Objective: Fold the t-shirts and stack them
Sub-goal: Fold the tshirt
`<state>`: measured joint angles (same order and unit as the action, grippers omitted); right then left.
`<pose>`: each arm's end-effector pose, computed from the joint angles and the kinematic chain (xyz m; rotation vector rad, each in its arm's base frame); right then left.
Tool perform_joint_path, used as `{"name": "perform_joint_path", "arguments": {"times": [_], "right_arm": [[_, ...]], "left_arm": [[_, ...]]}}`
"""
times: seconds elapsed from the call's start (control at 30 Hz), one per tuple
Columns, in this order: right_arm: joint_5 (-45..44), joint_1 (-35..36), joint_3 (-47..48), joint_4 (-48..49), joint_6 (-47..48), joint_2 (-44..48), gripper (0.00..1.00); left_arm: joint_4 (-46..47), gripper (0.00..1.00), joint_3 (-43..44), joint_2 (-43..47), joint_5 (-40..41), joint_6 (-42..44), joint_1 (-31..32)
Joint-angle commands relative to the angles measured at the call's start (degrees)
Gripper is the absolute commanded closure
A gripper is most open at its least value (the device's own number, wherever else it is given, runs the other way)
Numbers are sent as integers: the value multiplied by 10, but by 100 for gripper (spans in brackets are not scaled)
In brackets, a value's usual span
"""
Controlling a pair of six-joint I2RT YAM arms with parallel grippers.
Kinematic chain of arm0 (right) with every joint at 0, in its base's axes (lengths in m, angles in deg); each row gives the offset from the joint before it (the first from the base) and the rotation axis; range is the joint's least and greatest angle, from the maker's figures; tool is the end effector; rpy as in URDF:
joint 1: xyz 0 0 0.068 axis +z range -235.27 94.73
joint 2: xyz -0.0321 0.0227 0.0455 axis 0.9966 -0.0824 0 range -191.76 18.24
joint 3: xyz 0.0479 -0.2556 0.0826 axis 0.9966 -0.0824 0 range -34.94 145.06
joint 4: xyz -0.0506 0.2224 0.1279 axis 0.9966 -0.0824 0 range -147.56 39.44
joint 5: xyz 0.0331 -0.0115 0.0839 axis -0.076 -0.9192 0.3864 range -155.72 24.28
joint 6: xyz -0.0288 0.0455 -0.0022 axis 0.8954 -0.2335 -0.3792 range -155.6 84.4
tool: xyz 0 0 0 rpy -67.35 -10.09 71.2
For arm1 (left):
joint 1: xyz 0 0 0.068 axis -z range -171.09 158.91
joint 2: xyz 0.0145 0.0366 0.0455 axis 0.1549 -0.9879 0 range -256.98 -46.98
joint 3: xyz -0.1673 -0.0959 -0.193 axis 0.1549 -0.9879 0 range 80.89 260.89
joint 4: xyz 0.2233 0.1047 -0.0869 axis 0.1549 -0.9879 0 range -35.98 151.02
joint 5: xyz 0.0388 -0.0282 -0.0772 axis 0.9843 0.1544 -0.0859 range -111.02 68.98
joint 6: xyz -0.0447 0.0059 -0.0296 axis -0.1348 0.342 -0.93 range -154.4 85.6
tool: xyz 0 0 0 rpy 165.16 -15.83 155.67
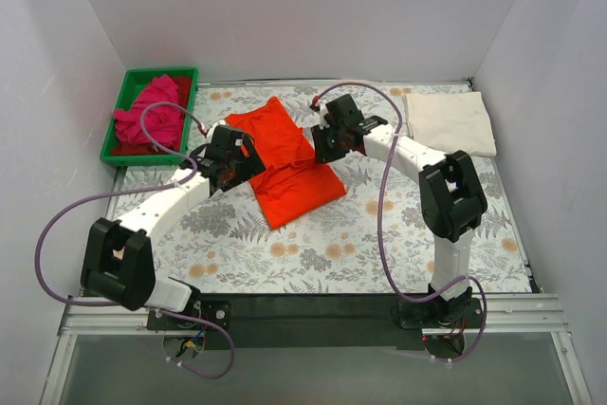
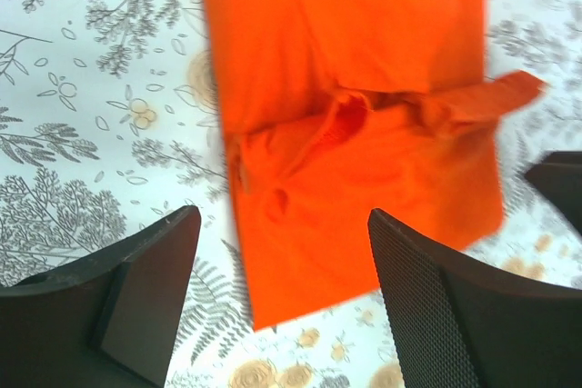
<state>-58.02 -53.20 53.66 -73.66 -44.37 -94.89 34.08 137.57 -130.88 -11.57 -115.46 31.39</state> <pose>0.3747 0.2404 0.2285 -0.5574 2.3865 0.4860 0.2805 -0.1097 0.2288 -1.3224 2.2164 -0.5233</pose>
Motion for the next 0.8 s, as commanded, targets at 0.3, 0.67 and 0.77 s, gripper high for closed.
{"name": "perform_joint_path", "arguments": {"times": [0.3,0.67,0.77], "right_arm": [[31,46,50,52,-1,-66,73],[9,30,254,36,-4,-170,70],[22,21,257,34,-9,-163,70]], "left_arm": [[-17,32,-90,109,-37,-17,30],[3,33,-109,96,-51,-2,31],[10,39,-98,72,-56,5,32]]}}
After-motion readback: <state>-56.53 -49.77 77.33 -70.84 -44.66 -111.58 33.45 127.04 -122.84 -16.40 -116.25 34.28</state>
